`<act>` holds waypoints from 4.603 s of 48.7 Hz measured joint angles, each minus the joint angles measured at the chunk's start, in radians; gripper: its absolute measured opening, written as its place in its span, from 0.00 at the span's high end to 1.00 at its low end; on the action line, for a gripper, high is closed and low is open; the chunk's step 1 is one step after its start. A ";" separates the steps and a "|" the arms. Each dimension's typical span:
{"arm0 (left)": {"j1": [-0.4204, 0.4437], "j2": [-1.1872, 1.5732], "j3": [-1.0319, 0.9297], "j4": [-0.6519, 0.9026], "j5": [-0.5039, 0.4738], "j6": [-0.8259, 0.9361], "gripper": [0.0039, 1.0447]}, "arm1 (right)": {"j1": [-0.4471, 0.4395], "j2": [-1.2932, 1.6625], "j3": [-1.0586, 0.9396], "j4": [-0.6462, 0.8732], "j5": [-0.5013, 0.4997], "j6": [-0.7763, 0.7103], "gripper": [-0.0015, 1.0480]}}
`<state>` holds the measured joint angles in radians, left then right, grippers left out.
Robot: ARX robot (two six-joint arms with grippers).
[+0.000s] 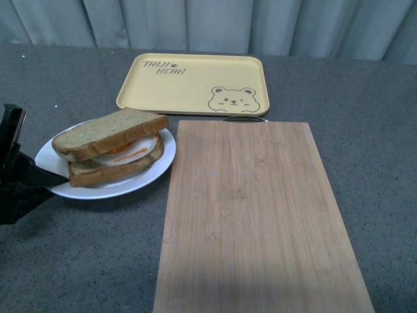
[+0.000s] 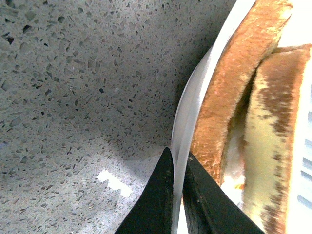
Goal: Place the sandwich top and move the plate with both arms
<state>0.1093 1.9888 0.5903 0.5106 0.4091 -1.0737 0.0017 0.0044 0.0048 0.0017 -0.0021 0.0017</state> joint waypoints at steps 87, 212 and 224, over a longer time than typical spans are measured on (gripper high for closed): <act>-0.292 0.451 0.944 -0.179 -0.071 -0.160 0.97 | 0.000 0.000 0.000 0.000 0.000 0.000 0.09; -0.111 -1.215 -0.570 0.232 -0.409 1.066 0.97 | 0.000 0.000 0.000 0.000 0.000 0.000 0.09; -0.111 -1.377 -0.572 0.089 -0.409 1.066 0.97 | 0.000 0.000 0.000 0.000 0.000 0.000 0.09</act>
<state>-0.0017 0.6121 0.0181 0.5999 -0.0002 -0.0074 0.0017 0.0044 0.0048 0.0017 -0.0017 0.0017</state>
